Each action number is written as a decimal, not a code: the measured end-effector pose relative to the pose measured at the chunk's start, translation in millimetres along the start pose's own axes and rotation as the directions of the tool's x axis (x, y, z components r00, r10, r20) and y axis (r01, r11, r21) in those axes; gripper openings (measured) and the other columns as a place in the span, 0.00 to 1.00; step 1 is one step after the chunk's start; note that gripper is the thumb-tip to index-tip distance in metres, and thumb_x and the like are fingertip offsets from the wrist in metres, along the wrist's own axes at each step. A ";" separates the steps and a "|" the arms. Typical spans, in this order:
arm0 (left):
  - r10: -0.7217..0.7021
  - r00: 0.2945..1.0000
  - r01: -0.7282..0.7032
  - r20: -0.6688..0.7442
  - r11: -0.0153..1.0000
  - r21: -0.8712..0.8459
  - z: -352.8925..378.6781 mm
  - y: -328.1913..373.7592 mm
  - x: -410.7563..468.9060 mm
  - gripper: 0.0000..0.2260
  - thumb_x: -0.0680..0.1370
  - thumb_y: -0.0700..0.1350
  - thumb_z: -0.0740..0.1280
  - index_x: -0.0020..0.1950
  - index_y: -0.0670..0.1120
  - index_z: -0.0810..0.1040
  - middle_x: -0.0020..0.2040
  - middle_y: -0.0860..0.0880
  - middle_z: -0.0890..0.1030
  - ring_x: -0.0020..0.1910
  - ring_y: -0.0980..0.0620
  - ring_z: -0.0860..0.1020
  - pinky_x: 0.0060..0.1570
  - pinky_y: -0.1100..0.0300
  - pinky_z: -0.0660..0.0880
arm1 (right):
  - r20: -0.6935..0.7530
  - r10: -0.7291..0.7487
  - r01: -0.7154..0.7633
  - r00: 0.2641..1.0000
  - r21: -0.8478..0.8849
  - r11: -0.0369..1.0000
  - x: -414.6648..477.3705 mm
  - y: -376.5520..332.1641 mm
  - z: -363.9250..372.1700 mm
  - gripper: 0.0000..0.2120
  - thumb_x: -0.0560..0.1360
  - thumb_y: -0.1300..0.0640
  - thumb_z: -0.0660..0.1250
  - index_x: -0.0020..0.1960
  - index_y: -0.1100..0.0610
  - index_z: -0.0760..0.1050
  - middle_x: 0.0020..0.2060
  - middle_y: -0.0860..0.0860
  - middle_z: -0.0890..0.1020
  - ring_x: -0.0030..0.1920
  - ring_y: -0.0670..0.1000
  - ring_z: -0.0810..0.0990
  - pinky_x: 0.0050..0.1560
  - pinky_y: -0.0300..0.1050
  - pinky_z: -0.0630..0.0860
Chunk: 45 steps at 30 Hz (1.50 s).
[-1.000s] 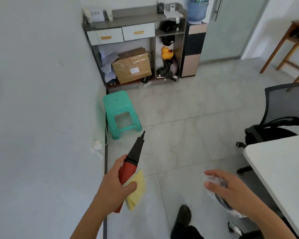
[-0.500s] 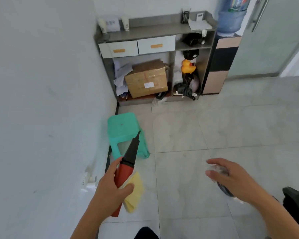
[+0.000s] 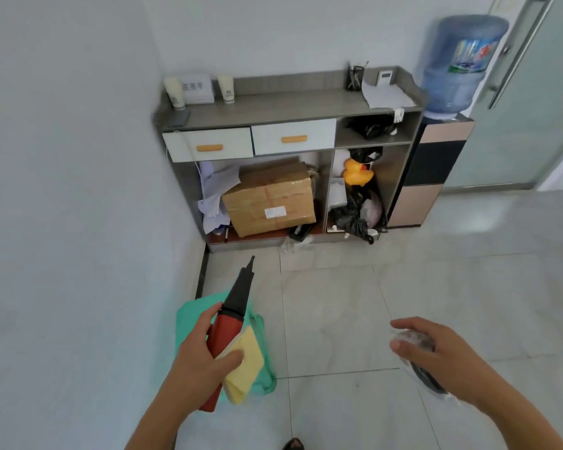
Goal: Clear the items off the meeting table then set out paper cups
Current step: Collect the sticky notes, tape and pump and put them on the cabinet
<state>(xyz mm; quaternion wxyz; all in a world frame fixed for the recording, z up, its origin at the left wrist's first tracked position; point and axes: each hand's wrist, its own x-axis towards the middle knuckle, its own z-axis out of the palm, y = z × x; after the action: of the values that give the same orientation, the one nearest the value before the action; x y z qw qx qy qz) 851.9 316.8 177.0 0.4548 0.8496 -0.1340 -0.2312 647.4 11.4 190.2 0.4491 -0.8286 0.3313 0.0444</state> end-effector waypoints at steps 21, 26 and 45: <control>0.045 0.998 -0.046 -0.039 0.999 -0.028 19.0 181.0 469.9 0.36 0.69 0.44 0.76 0.69 0.65 0.63 0.56 0.53 0.78 0.50 0.51 0.81 0.49 0.54 0.79 | -0.018 -0.091 0.092 0.996 0.080 0.992 509.6 -129.7 -169.1 0.09 0.74 0.48 0.70 0.54 0.42 0.78 0.49 0.40 0.79 0.48 0.41 0.77 0.44 0.38 0.72; -0.047 0.994 0.038 -0.097 0.994 -0.100 2.9 194.5 550.1 0.37 0.64 0.49 0.74 0.69 0.64 0.64 0.56 0.54 0.78 0.50 0.53 0.81 0.46 0.59 0.79 | 0.088 -0.160 0.153 0.983 0.081 0.985 614.4 -189.9 -181.9 0.10 0.73 0.46 0.70 0.54 0.40 0.78 0.46 0.40 0.81 0.45 0.43 0.80 0.42 0.36 0.74; 0.052 0.998 -0.054 -0.017 0.987 -0.154 -61.0 302.7 929.6 0.33 0.69 0.44 0.76 0.63 0.72 0.66 0.54 0.56 0.79 0.45 0.61 0.82 0.39 0.64 0.79 | -0.029 -0.187 0.188 0.982 0.042 0.981 949.4 -345.5 -209.1 0.11 0.75 0.51 0.70 0.57 0.48 0.78 0.45 0.45 0.82 0.42 0.45 0.80 0.41 0.39 0.76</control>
<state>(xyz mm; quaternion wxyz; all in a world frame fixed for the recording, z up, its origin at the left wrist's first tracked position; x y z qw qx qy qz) 1674.9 -213.7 207.1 0.5260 0.8094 -0.1354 -0.2231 1541.3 -503.5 208.7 0.4657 -0.8463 0.2582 -0.0159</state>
